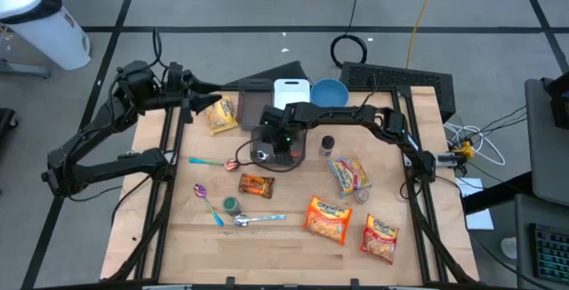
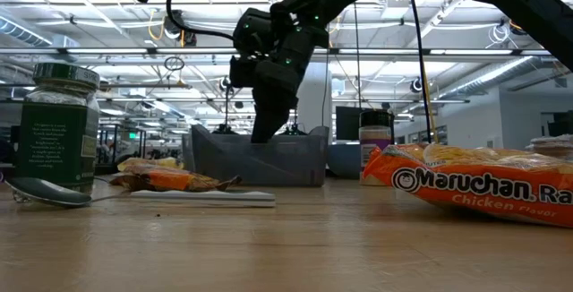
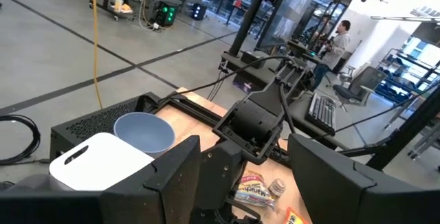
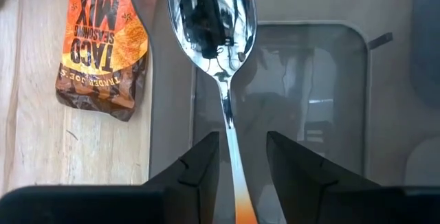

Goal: Pick & Place Food Item
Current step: Put the violet seasoning bottle into the top black bin

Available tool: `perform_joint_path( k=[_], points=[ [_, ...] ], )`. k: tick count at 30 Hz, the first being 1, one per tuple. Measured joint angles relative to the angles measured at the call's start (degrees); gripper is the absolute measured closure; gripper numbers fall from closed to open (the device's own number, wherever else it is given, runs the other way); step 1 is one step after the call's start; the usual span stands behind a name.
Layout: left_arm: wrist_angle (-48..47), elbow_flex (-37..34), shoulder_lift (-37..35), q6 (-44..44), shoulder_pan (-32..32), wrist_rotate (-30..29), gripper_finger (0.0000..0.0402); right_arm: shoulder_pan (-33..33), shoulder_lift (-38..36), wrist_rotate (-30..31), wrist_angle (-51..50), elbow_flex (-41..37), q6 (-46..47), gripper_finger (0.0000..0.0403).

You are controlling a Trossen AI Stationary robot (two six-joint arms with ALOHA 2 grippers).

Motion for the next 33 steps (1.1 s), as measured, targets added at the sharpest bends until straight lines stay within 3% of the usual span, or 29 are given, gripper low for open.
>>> perform_joint_path(
  k=[14, 27, 33],
  points=[
    [0.0, 0.0, 0.0, 0.3, 0.0, -0.1, 0.0172, -1.1, -3.0, 0.0, 5.7, 0.0, 5.9, 0.0296],
    [0.0, 0.0, -0.1, 0.8, 0.0, -0.1, 0.0172, -1.9, -17.5, 4.6, 23.0, 0.0, 8.8, 0.0299],
    [0.0, 0.0, -0.1, 1.3, 0.0, 0.0, 0.0172, -1.9, -24.1, 7.4, 24.4, -0.3, 8.5, 0.0314]
  ],
)
